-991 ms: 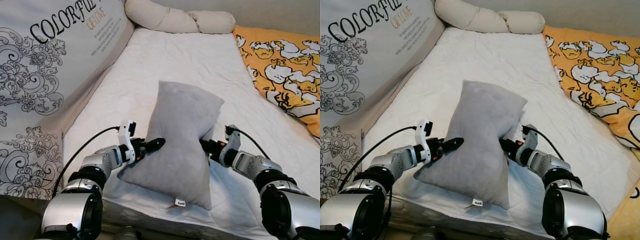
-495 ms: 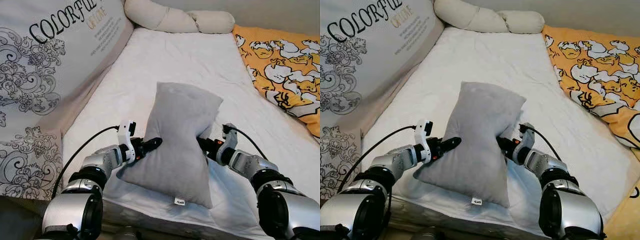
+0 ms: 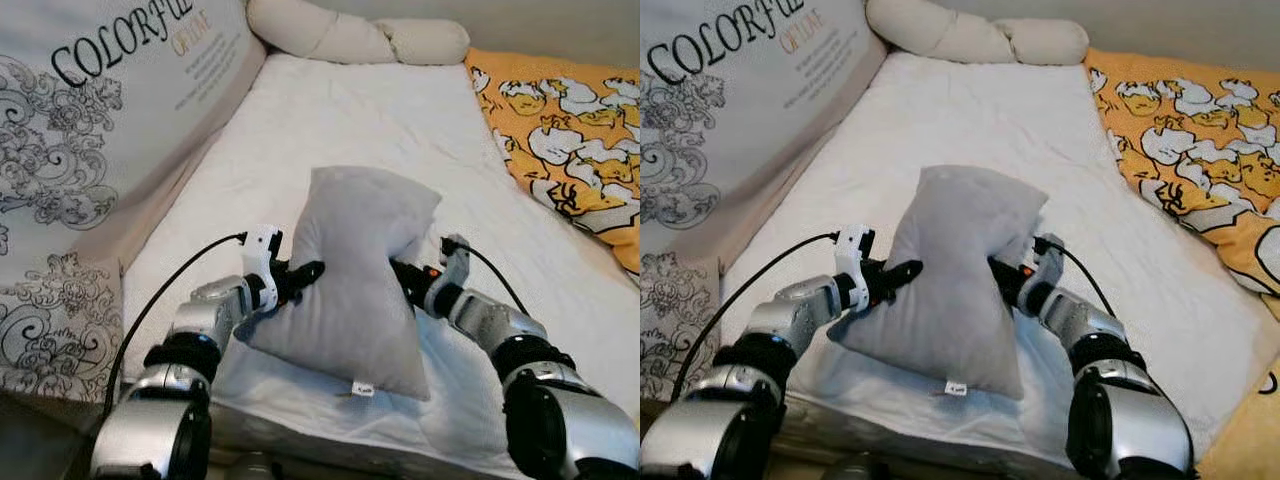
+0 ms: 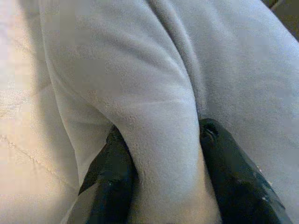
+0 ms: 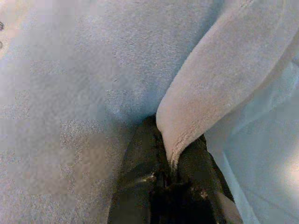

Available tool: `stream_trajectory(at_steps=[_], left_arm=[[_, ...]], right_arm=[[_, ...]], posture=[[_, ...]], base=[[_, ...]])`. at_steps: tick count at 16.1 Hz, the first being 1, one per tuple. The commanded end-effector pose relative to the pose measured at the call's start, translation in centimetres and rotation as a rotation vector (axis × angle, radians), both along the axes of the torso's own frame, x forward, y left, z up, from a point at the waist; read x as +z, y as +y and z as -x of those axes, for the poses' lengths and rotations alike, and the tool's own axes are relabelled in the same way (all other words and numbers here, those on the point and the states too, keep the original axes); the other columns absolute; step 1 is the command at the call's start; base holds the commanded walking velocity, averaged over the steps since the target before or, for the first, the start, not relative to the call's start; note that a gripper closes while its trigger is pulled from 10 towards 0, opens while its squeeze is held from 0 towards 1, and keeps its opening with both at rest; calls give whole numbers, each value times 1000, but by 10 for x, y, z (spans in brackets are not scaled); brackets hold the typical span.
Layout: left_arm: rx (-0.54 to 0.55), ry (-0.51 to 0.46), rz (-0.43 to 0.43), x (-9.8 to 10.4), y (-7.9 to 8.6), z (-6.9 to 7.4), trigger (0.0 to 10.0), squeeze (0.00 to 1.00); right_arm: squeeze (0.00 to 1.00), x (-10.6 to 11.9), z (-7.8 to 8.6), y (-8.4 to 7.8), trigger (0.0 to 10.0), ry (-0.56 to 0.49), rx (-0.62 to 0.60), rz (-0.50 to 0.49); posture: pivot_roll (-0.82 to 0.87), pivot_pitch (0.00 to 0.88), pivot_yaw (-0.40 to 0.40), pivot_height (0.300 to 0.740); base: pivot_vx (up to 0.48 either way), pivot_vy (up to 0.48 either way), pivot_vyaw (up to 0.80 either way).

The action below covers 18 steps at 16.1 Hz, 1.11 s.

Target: Clean up the room

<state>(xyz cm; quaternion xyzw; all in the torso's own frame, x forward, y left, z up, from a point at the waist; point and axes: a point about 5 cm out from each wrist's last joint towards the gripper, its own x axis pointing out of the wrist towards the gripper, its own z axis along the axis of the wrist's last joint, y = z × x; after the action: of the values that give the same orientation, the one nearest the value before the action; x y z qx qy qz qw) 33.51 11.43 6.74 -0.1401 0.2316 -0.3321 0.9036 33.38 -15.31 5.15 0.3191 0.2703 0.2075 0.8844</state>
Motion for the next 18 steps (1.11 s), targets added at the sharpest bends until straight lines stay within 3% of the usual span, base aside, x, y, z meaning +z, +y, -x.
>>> stream_trajectory(at_steps=[1,3,6,18], left_arm=[[-11,-46,50,14,-14,-4,0,0],[36,-111,101,31,-16,-7,0,0],[107,-251,40,54,-14,-4,0,0],[107,-251,40,54,-14,-4,0,0]], right_arm=[[0,9,-5,10,0,-48,35,-14],[0,19,-9,10,0,-124,29,35],[0,46,-15,4,0,-277,-88,35],[0,46,-15,4,0,-277,-88,35]], posture=[[71,0,-17,740],[61,0,-5,740],[45,0,0,740],[45,0,0,740]], base=[[0,0,0],[0,0,0],[0,0,0],[0,0,0]])
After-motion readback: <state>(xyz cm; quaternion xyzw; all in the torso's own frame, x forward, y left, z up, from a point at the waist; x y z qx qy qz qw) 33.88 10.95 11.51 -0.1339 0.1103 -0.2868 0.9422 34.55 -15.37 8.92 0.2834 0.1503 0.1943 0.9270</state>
